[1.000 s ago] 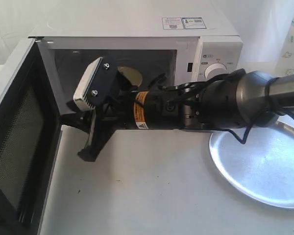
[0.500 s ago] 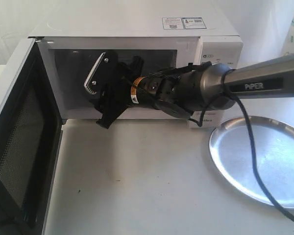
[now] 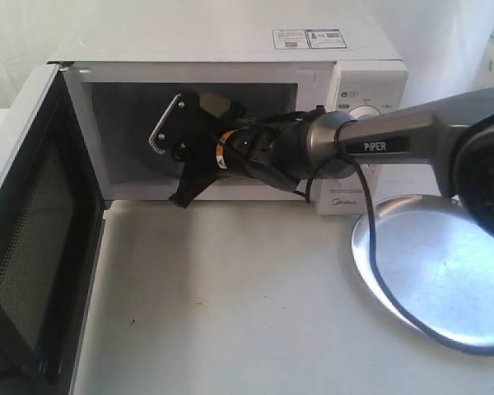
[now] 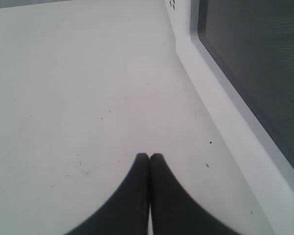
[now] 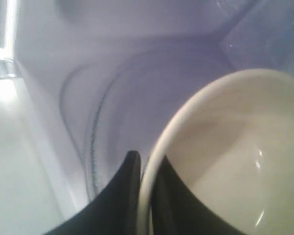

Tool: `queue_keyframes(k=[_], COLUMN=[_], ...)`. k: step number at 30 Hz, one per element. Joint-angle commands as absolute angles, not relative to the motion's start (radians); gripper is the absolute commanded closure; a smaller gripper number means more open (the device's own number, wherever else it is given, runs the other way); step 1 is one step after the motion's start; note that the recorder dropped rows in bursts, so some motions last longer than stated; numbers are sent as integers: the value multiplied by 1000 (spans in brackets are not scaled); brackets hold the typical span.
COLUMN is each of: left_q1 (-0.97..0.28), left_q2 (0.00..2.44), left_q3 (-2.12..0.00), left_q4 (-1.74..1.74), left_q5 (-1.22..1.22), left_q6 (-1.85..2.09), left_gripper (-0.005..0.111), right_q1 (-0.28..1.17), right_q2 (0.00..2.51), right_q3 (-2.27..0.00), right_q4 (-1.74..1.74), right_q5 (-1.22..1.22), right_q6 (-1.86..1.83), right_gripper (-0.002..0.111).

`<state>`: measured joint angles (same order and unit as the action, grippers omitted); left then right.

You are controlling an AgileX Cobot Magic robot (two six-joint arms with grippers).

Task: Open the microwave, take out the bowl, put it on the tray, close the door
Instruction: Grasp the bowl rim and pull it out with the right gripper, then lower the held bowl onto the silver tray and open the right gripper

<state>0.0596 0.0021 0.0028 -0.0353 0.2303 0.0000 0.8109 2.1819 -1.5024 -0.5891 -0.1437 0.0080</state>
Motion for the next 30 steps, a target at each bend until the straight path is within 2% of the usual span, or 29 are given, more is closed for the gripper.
queue_keyframes(k=[1, 4, 10, 18, 22, 30], left_q1=[57, 57, 57, 57, 57, 57], left_q2=[0, 0, 0, 0, 0, 0], left_q3=[0, 0, 0, 0, 0, 0], left_q4=[-45, -45, -45, -45, -45, -45], left_q5=[233, 233, 233, 233, 233, 233], left_q6=[0, 0, 0, 0, 0, 0], left_gripper=[107, 107, 107, 107, 107, 107], right_q1=[874, 941, 1063, 1023, 972, 895], right_q2=[2065, 1976, 1810, 1700, 1695, 1699], right_q3=[-1455, -1413, -1350, -1148, -981, -760], right_q4=[-598, -598, -449, -629, -790, -1262], right_q5=[-49, 118, 679, 1090, 1120, 871], right_q6=[9, 0, -101, 231, 418, 937], right_gripper=[108, 108, 108, 108, 108, 108])
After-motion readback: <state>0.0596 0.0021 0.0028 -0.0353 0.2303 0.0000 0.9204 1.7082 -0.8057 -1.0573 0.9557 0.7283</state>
